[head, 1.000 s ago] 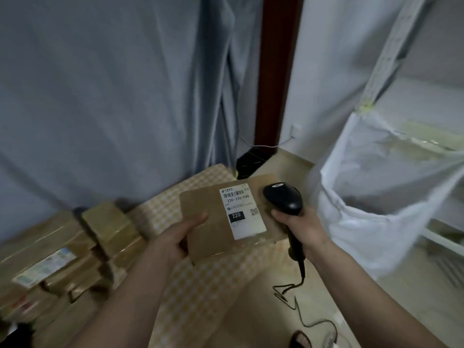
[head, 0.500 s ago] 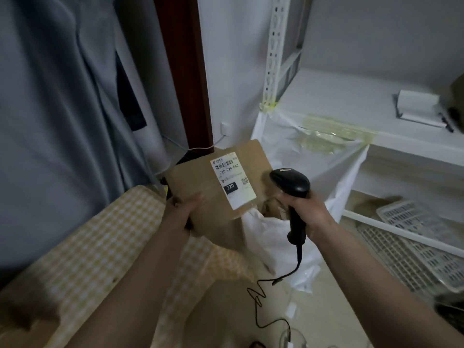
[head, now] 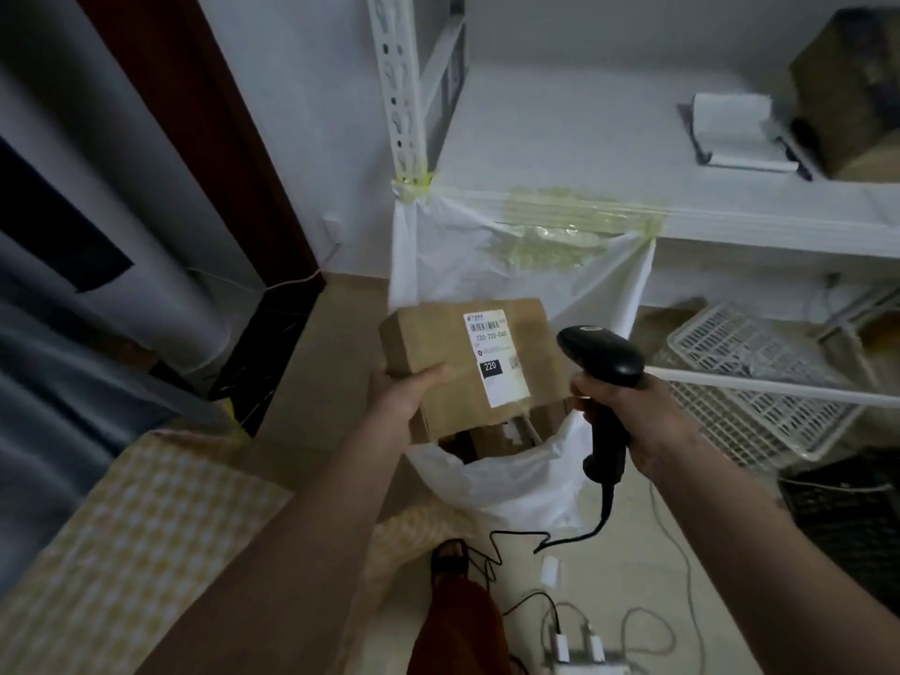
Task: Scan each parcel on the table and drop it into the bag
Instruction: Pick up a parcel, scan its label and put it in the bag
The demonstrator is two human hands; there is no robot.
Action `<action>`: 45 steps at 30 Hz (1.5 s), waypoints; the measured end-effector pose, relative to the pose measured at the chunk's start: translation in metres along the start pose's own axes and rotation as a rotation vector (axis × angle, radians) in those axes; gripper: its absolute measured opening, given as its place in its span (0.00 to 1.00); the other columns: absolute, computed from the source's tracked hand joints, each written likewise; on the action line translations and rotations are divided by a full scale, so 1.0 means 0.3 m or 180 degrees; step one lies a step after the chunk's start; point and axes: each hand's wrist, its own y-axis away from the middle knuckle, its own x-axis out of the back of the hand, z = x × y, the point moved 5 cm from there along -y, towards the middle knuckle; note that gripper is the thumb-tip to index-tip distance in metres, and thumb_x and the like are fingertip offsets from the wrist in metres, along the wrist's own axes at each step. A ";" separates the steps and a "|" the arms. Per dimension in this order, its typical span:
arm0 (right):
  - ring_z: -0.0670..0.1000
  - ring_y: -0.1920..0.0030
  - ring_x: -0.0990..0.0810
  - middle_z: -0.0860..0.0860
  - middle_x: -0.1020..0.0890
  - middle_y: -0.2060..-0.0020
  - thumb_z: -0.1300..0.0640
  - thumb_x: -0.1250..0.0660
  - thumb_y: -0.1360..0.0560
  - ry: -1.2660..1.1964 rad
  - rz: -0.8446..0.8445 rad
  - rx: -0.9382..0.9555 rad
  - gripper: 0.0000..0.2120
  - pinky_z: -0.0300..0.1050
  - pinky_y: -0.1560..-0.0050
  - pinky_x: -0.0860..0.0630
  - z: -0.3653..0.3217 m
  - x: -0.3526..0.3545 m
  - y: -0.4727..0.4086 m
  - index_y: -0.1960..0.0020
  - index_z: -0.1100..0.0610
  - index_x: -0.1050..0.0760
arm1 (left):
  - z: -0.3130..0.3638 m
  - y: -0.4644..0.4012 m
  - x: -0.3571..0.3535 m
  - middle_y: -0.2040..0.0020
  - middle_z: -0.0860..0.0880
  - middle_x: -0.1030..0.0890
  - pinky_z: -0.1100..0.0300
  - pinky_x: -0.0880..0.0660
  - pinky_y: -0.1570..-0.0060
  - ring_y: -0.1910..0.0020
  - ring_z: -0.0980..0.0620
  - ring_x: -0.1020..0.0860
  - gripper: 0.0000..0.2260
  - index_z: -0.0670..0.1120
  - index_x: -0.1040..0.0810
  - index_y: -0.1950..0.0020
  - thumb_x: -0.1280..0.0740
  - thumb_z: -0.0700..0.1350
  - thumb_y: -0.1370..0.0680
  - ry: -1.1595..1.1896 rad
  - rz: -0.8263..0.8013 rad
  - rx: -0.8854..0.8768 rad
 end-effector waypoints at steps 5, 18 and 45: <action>0.53 0.67 0.26 0.56 0.24 0.67 0.69 0.30 0.29 -0.0157 0.0096 -0.0138 0.03 0.45 0.62 0.28 0.019 -0.039 -0.162 0.57 0.63 0.22 | -0.014 -0.254 -0.120 0.36 0.49 0.26 0.45 0.24 0.44 0.40 0.42 0.26 0.40 0.48 0.39 0.28 0.20 0.48 0.34 -0.0654 -0.0101 0.0257; 0.54 0.61 0.21 0.56 0.19 0.63 0.65 0.27 0.30 -0.0134 0.0380 -0.0714 0.08 0.46 0.58 0.24 0.158 -0.051 -0.343 0.52 0.63 0.21 | -0.095 -0.509 -0.250 0.25 0.41 0.38 0.48 0.39 0.31 0.27 0.39 0.39 0.35 0.56 0.45 0.22 0.32 0.56 0.24 -0.3337 -0.0382 0.0029; 0.51 0.66 0.22 0.57 0.21 0.64 0.66 0.28 0.29 0.0750 -0.1345 -0.0209 0.05 0.44 0.61 0.25 0.125 -0.422 0.145 0.55 0.63 0.22 | -0.113 0.226 0.386 0.32 0.45 0.29 0.52 0.36 0.32 0.31 0.43 0.32 0.17 0.47 0.28 0.32 0.41 0.49 0.19 -0.4733 0.0557 -0.0974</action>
